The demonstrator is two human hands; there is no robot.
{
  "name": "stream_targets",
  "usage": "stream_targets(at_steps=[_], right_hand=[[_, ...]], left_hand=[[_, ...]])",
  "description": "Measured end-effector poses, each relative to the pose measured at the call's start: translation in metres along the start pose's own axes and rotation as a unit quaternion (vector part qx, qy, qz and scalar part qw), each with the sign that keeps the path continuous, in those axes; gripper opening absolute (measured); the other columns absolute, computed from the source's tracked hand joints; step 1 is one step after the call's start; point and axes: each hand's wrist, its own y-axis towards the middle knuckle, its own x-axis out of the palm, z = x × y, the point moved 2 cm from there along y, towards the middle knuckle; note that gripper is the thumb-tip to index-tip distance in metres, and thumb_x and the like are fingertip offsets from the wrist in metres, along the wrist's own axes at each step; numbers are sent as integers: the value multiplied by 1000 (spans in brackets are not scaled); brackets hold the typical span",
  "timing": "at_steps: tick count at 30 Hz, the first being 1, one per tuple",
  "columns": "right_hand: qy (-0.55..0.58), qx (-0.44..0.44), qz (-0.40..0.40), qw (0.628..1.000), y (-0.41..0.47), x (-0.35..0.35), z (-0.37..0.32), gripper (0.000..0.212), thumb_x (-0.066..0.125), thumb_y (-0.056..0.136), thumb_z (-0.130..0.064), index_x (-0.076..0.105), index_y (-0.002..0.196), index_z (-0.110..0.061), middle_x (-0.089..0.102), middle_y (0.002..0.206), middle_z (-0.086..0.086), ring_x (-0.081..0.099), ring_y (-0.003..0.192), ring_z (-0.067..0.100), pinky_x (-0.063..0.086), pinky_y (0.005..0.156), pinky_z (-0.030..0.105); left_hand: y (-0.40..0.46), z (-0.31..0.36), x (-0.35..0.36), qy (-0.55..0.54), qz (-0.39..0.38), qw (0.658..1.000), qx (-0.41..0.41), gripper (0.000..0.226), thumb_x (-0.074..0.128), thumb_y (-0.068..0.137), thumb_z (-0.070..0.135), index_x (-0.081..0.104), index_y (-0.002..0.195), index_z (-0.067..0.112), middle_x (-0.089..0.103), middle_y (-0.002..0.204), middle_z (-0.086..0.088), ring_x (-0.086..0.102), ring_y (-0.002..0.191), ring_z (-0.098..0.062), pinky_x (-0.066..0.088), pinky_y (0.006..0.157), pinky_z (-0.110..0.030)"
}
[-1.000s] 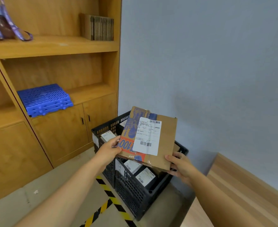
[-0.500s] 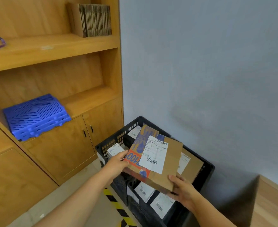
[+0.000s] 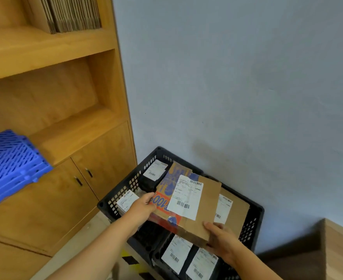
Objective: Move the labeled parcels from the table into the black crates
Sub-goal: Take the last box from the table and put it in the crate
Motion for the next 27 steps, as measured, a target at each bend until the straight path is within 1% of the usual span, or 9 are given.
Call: stream_targets(at_steps=[2, 5, 7, 9, 12, 15, 18, 22, 27], right_hand=[[8, 4, 21, 1000, 5, 2, -1, 30, 70, 84, -16, 54, 108, -12, 67, 105, 14, 64, 98, 32, 51, 89, 50], [23, 12, 60, 998, 15, 8, 2, 25, 68, 86, -16, 54, 107, -13, 66, 103, 13, 63, 92, 29, 52, 72, 42], [31, 17, 86, 996, 21, 17, 5, 22, 67, 87, -15, 56, 106, -13, 66, 99, 12, 62, 87, 27, 50, 68, 39], [42, 32, 107, 993, 27, 30, 8, 23, 67, 88, -16, 56, 107, -12, 66, 100, 12, 62, 87, 27, 51, 69, 39], [54, 53, 134, 988, 37, 51, 12, 30, 68, 87, -19, 54, 112, -12, 64, 109, 14, 63, 91, 31, 53, 74, 40], [53, 50, 155, 985, 49, 74, 14, 35, 70, 85, -20, 57, 116, -11, 67, 108, 13, 65, 93, 32, 54, 76, 40], [49, 52, 185, 980, 56, 95, 15, 40, 73, 83, -22, 58, 118, -10, 68, 109, 11, 65, 97, 32, 54, 78, 40], [32, 73, 242, 967, 62, 108, 27, 70, 82, 72, -24, 45, 129, -11, 62, 118, 12, 64, 99, 32, 57, 70, 41], [-10, 109, 298, 948, 59, 128, 45, 62, 79, 72, -13, 42, 120, -5, 56, 113, 15, 59, 98, 33, 54, 83, 52]], left_hand=[[17, 2, 0, 18, -25, 1000, 3, 42, 40, 98, 1, 39, 140, 10, 49, 109, 6, 50, 84, 0, 41, 61, -9], [41, 0, -3, 41, -65, 997, -3, 39, 41, 98, 2, 41, 136, 13, 50, 108, 7, 50, 89, -2, 41, 63, -11], [57, -2, -10, 49, -92, 994, -10, 42, 41, 98, 2, 38, 139, 12, 49, 111, 7, 48, 97, -5, 41, 70, -16], [73, -4, -21, 63, -113, 991, -17, 44, 41, 98, 2, 35, 140, 10, 48, 121, 2, 42, 104, -7, 36, 82, -21], [100, -9, -42, 82, -147, 985, -26, 42, 40, 99, 4, 35, 141, 9, 47, 132, -3, 42, 109, -9, 33, 87, -23], [129, -14, -65, 102, -173, 978, -48, 43, 39, 99, 6, 35, 142, 11, 45, 140, -4, 44, 123, -17, 35, 91, -25], [158, -18, -86, 124, -195, 971, -61, 44, 40, 100, 9, 34, 144, 12, 43, 143, -6, 44, 124, -19, 37, 94, -27], [191, -26, -105, 136, -204, 967, -69, 45, 40, 100, 11, 33, 144, 12, 39, 146, -9, 39, 131, -25, 35, 103, -34], [205, -35, -104, 158, -230, 958, -73, 44, 38, 100, 9, 34, 144, 12, 38, 146, -9, 38, 132, -26, 35, 105, -35]])
